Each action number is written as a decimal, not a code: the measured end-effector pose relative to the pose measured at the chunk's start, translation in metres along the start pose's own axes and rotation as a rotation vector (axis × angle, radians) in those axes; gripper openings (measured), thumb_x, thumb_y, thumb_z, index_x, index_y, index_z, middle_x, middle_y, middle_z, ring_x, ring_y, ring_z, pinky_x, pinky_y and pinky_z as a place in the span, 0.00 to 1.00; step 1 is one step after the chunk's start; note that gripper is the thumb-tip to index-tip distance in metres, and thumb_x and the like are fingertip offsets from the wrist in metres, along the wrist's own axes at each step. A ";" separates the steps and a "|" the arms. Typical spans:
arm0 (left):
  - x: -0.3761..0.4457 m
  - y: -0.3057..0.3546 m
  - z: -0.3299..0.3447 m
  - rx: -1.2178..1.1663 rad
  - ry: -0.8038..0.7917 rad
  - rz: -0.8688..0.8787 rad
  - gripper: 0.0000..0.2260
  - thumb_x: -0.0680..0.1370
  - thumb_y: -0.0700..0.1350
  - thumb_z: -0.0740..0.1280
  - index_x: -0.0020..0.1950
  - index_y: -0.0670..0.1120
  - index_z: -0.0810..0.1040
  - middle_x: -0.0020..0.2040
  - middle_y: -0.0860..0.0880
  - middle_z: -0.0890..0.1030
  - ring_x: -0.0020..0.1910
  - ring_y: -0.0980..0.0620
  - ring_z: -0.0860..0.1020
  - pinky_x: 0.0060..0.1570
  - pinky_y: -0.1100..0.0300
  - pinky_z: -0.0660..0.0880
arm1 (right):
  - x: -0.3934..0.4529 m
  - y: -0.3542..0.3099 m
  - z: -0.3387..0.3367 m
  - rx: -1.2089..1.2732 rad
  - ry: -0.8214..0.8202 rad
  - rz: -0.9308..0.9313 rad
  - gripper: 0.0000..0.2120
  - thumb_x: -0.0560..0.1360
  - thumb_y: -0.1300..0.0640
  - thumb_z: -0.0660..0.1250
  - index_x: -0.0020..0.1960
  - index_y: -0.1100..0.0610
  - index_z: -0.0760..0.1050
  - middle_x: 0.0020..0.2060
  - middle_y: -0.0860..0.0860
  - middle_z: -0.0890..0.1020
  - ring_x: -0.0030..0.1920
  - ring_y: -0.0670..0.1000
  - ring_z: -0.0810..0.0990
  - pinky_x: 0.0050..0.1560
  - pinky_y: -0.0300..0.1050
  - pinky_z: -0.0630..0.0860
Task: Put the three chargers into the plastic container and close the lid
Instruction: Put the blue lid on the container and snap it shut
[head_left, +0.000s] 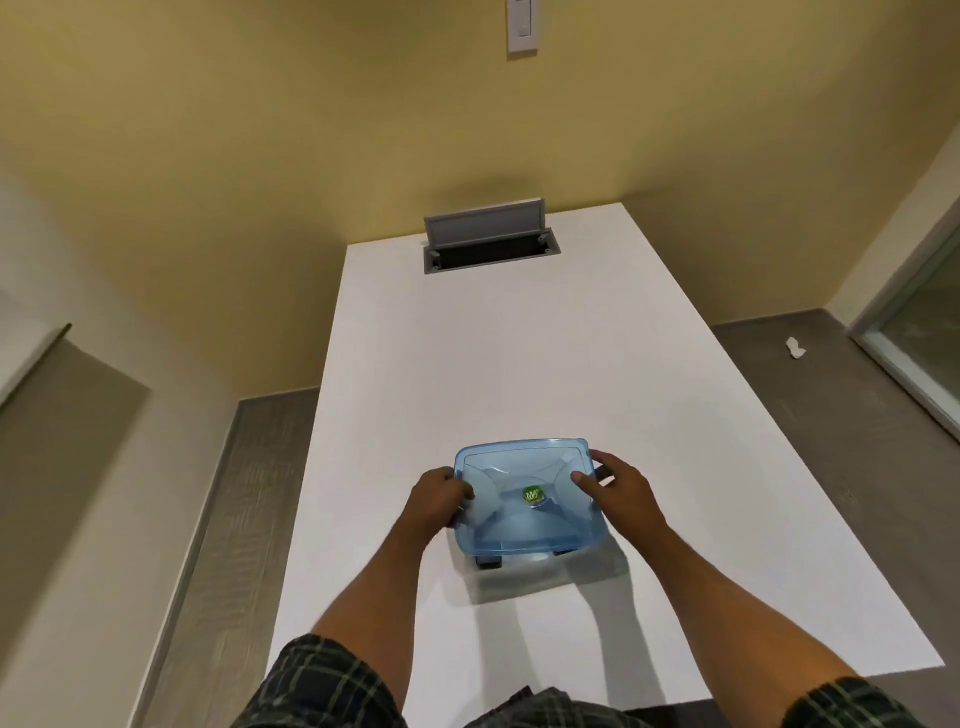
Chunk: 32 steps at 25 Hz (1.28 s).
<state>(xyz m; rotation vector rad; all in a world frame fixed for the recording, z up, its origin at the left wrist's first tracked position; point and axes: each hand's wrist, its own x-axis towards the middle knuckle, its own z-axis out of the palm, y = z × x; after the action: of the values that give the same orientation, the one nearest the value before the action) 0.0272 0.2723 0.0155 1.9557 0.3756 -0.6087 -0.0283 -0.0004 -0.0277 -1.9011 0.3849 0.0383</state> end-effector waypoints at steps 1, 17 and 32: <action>-0.005 -0.005 -0.002 0.081 0.028 0.032 0.08 0.67 0.40 0.67 0.44 0.40 0.79 0.37 0.43 0.80 0.27 0.48 0.79 0.31 0.61 0.76 | -0.001 0.002 0.003 -0.033 -0.006 -0.003 0.18 0.75 0.48 0.73 0.64 0.47 0.78 0.46 0.49 0.83 0.41 0.49 0.80 0.34 0.34 0.76; -0.016 -0.058 0.009 0.372 0.286 0.218 0.22 0.78 0.53 0.67 0.69 0.45 0.75 0.54 0.45 0.81 0.58 0.45 0.78 0.53 0.56 0.73 | 0.000 0.003 0.034 -0.441 0.024 -0.043 0.11 0.76 0.43 0.66 0.53 0.48 0.79 0.41 0.51 0.77 0.40 0.51 0.78 0.39 0.44 0.72; -0.007 -0.056 0.012 0.552 0.174 0.246 0.25 0.82 0.49 0.63 0.79 0.53 0.62 0.63 0.45 0.73 0.59 0.44 0.78 0.55 0.55 0.75 | 0.000 -0.002 0.038 -0.744 -0.081 0.027 0.28 0.81 0.38 0.55 0.79 0.43 0.56 0.62 0.55 0.74 0.59 0.59 0.79 0.54 0.50 0.76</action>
<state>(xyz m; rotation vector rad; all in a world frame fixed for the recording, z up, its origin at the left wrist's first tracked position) -0.0100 0.2864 -0.0259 2.5452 0.0659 -0.4071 -0.0213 0.0352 -0.0397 -2.6156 0.3694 0.3127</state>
